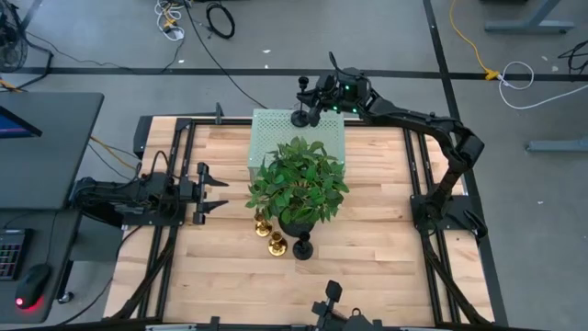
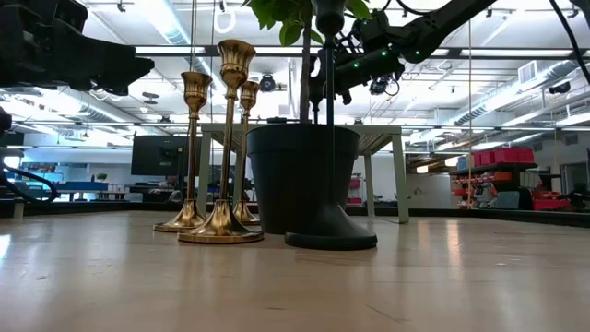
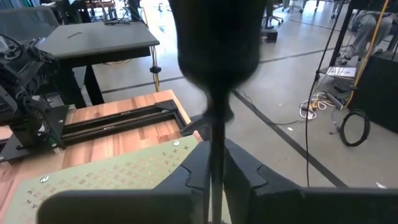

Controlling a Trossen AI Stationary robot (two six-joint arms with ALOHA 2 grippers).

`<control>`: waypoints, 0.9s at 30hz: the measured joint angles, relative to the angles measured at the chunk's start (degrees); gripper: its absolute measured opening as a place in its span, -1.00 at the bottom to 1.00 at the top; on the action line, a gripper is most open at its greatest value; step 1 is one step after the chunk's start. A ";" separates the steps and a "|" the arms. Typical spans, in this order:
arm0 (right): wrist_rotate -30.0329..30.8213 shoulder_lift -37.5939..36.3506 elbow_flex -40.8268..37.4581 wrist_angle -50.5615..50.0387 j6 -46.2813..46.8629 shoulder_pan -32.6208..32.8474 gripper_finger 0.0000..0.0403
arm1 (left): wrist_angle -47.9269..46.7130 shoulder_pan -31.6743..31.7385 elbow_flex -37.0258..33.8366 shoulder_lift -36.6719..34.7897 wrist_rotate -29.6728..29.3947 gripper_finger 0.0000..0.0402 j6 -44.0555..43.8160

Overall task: Pick & Place candle stick holders
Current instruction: Put the right black candle holder on the shelf, then put the bottom black candle holder on the shelf

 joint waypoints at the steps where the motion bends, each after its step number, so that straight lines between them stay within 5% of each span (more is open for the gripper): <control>1: 0.00 0.00 0.00 0.01 0.01 0.00 -0.76 | -0.02 0.00 0.00 0.00 0.00 0.15 -0.02; 27: 1.05 -2.37 -0.04 -2.09 -1.01 -0.32 -0.15 | -0.55 0.00 0.00 0.00 0.00 0.15 -0.04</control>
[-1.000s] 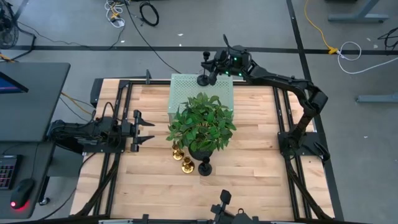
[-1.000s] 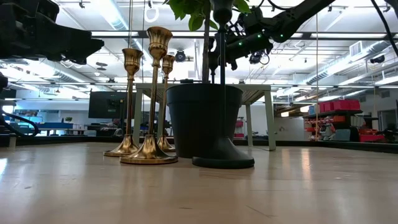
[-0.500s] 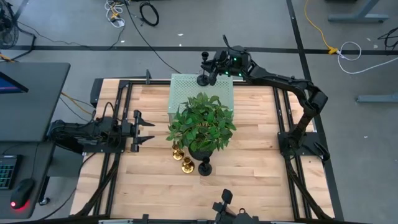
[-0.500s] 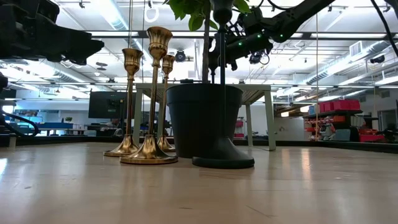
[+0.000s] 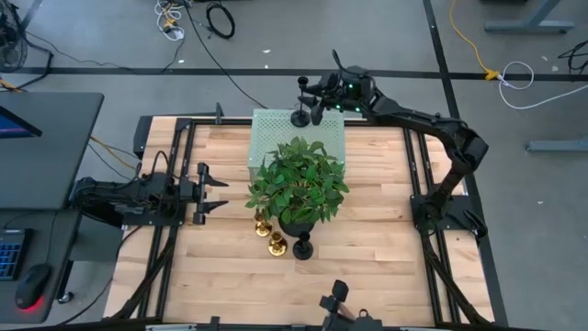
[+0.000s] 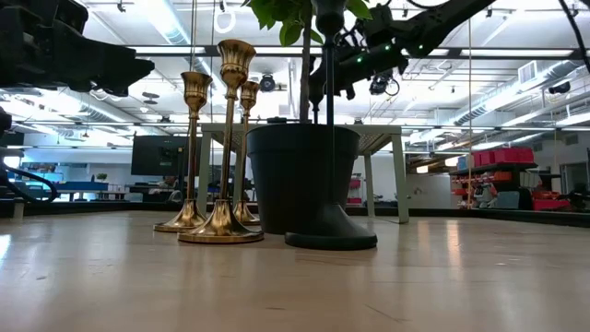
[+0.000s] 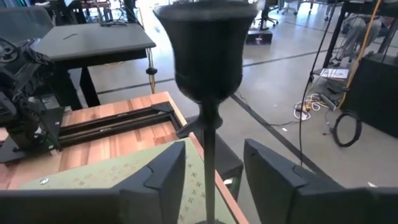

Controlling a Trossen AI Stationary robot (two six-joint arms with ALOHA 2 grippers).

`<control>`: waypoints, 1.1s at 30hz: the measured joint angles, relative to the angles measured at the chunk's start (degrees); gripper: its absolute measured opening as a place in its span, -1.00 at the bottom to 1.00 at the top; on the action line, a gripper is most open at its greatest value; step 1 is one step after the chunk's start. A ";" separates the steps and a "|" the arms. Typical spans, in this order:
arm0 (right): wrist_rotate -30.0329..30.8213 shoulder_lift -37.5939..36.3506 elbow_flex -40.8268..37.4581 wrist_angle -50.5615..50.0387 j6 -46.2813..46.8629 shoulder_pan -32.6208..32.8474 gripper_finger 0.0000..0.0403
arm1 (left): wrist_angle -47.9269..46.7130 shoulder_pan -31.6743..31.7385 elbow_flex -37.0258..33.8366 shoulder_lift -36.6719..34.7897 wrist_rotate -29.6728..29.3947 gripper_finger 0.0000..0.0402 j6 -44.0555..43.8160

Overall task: Pick & Place candle stick holders
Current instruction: Put the bottom black candle holder on the shelf

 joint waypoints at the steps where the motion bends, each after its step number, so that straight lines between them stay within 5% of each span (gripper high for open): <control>1: 0.04 -0.74 0.00 -1.15 -0.66 -0.06 -0.13 | -0.01 0.01 0.00 0.00 0.00 0.15 0.01; 19: 9.55 -18.54 0.00 -38.93 -12.04 0.82 0.01 | -0.04 0.00 0.00 0.00 0.00 0.15 0.00; 26: 2.28 -26.92 -3.58 -55.03 -6.80 5.15 0.01 | -0.04 0.00 0.00 0.00 0.00 0.15 0.00; 33: -2.20 -38.57 -18.83 -50.01 5.23 17.22 0.01 | 0.08 0.02 0.00 0.00 0.98 0.15 -1.54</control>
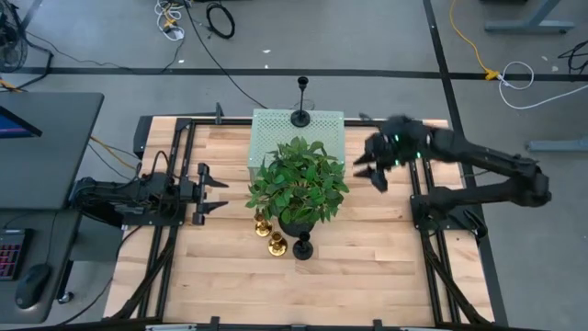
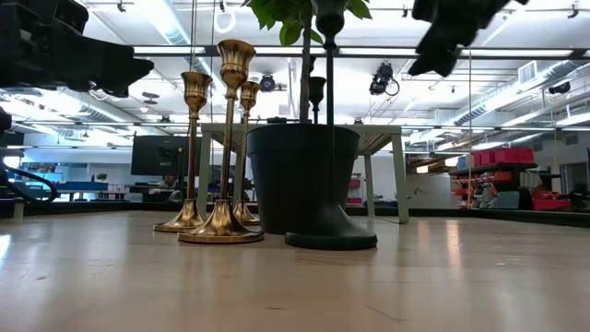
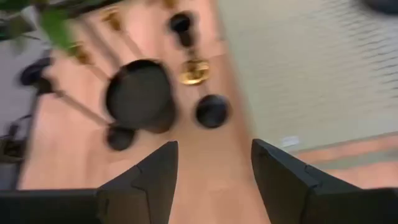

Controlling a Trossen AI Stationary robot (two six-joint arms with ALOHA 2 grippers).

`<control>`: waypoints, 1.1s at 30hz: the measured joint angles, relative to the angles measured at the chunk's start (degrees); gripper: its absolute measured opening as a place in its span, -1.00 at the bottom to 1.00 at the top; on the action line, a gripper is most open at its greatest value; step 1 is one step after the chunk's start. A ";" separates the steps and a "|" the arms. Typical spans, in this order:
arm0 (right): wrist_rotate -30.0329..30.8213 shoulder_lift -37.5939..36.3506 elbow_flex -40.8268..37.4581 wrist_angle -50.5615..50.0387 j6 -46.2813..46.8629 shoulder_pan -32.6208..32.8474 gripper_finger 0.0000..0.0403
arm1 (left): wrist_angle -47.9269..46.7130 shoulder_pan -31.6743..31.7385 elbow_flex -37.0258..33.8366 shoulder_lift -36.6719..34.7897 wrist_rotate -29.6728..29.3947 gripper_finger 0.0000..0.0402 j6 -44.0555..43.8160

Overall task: Pick & Place candle stick holders
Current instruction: Put the bottom black candle holder on the shelf

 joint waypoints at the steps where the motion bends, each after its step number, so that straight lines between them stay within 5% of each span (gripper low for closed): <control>1: 0.09 -1.59 -2.56 2.42 2.17 2.16 0.01 | 0.01 -0.01 0.00 0.00 0.24 0.15 -0.02; 9: 6.39 -7.20 -23.20 33.29 14.83 19.91 0.01 | 0.05 0.00 0.00 0.00 0.33 0.15 -6.75; 16: 18.09 -1.58 -34.72 63.42 18.75 33.46 0.01 | 0.09 -0.02 0.00 0.00 0.33 0.15 -7.47; 27: 33.02 18.58 -35.12 87.09 17.67 45.39 0.01 | 1.12 -0.02 0.00 0.00 0.33 0.15 -10.44; 33: 35.75 27.50 -28.70 87.89 16.14 46.80 0.01 | 1.17 0.01 0.00 0.00 0.31 0.15 -11.64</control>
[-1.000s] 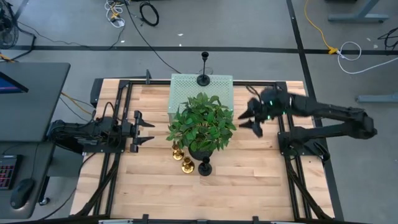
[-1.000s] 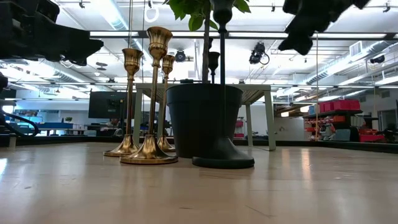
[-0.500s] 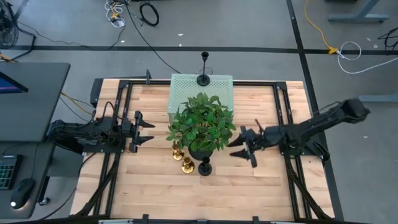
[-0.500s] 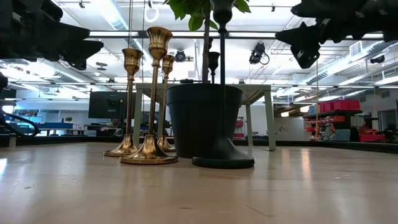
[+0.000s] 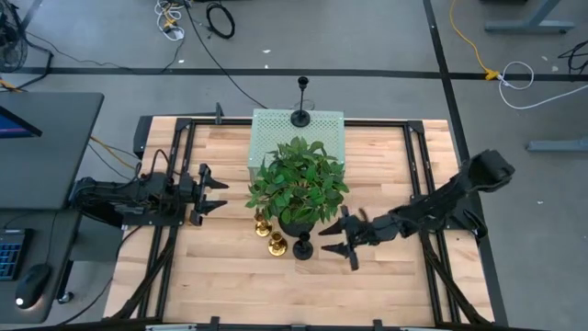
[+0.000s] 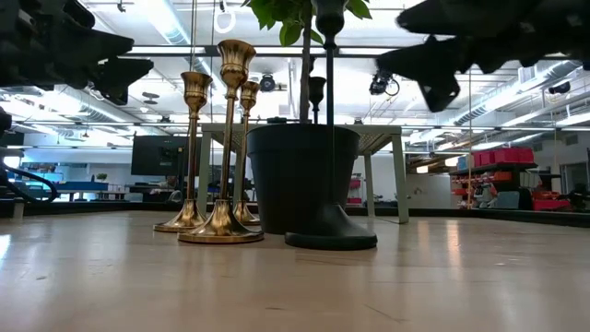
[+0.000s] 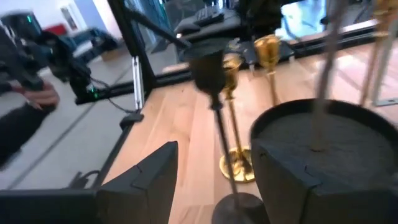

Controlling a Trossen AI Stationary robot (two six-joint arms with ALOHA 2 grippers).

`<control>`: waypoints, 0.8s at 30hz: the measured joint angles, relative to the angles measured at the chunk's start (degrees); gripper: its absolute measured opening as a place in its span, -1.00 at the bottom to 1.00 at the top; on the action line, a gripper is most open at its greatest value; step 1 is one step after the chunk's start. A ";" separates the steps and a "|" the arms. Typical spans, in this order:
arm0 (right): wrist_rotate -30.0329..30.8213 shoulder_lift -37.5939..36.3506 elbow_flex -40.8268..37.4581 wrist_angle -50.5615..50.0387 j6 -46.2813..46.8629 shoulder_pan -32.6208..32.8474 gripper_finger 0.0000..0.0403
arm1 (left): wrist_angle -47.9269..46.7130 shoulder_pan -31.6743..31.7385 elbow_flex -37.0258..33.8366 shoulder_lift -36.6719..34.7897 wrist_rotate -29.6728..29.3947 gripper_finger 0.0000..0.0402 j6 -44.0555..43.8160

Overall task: Pick & Place candle stick holders
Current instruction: Put the bottom black candle holder on the shelf

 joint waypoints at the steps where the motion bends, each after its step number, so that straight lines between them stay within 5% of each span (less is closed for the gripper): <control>1: 0.01 1.65 1.52 -0.38 -0.59 0.19 0.01 | 0.03 -0.01 0.00 0.00 0.00 0.15 -0.02; 8: 0.18 9.73 9.41 -3.11 -2.97 0.26 0.01 | -0.03 -0.01 0.00 0.00 0.00 0.15 0.17; 13: 5.64 10.74 10.35 -3.67 -3.18 0.26 0.01 | -0.18 0.00 0.00 0.00 0.00 0.15 0.26; 24: 7.27 10.74 10.48 -4.20 -2.06 0.19 0.01 | -0.01 -0.02 0.00 0.00 0.00 0.15 1.31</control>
